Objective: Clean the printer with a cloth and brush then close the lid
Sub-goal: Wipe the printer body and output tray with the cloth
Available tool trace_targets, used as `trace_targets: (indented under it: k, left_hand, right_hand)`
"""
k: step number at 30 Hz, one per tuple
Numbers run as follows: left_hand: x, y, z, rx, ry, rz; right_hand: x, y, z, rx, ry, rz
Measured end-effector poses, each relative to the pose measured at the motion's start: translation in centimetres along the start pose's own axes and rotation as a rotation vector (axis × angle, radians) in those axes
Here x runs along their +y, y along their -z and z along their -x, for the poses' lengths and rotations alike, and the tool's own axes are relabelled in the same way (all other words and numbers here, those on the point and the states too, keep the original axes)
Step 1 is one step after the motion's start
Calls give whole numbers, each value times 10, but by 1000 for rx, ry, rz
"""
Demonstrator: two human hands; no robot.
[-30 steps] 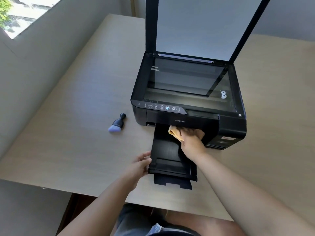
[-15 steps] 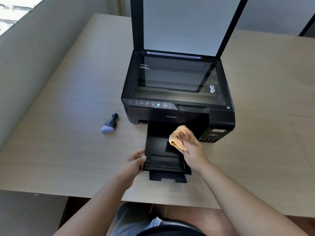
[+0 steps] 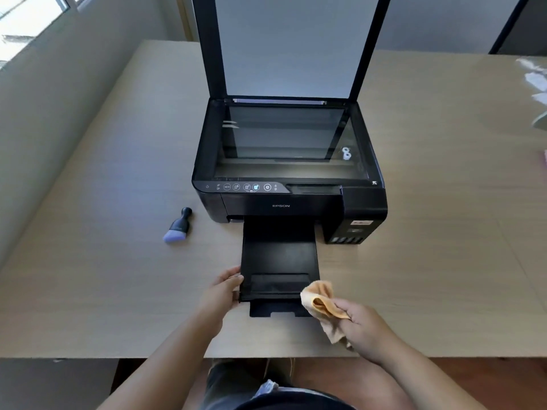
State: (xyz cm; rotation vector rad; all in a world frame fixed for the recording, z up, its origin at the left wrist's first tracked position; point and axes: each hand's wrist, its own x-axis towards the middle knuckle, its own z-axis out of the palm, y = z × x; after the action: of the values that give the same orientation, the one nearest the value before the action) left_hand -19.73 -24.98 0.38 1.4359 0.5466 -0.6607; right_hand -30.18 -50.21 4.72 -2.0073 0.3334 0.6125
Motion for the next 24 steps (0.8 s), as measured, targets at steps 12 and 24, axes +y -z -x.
trace_targets:
  k: [12,24]
  left_hand:
    - [73,-40,79,-281,-238,-98]
    - [73,32,100,-147,-368,175]
  right_hand:
    - [-124,29,-5,-46,-2,-1203]
    - [-159,-14,-28,-68,227,-498]
